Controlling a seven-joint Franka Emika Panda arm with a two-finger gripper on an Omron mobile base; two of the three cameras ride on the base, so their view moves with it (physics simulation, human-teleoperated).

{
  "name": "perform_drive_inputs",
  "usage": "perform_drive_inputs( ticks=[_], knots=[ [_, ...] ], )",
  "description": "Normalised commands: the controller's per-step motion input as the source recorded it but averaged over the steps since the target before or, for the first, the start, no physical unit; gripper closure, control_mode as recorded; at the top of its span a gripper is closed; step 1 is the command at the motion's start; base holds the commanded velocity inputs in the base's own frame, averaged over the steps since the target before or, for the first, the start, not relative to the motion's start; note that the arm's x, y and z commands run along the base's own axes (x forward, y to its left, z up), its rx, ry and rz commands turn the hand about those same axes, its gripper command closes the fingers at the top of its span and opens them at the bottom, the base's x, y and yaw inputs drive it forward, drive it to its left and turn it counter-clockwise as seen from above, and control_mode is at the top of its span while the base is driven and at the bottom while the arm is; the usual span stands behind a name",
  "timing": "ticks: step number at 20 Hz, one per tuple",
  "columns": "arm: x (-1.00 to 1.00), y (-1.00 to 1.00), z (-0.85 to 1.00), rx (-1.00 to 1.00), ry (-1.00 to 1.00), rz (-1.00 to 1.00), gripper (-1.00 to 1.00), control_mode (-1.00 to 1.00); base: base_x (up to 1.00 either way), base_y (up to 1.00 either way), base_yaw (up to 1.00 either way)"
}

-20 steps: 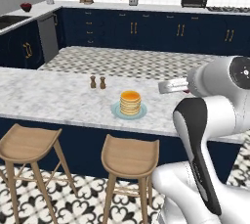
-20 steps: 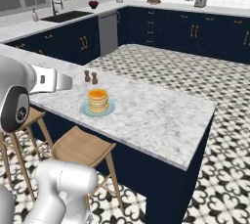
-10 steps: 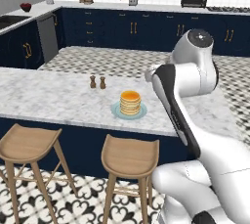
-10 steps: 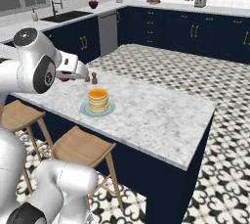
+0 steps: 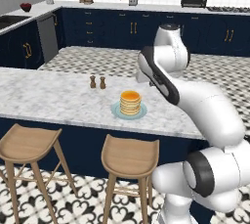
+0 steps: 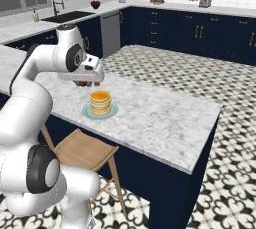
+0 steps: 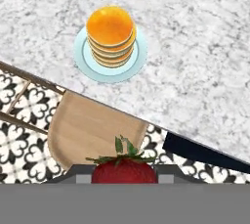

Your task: Take the strawberry from the fridge and place it on top of the pancake, located on the dining counter.

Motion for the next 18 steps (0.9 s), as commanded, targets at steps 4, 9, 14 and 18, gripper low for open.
perform_drive_inputs(
  ticks=[4,9,14,18],
  knots=[
    [0.58,0.0,-0.51,0.0,0.07,0.0,1.0,-1.0,0.0,0.0,0.0],
    [0.53,0.05,-0.46,0.02,-0.08,0.0,1.0,-1.0,0.0,0.0,0.0],
    [0.61,0.18,-0.58,0.0,0.0,0.0,1.0,-1.0,0.0,0.0,0.0],
    [0.53,0.01,-0.41,0.0,0.0,0.0,1.0,-1.0,0.0,0.0,0.0]
  ],
)
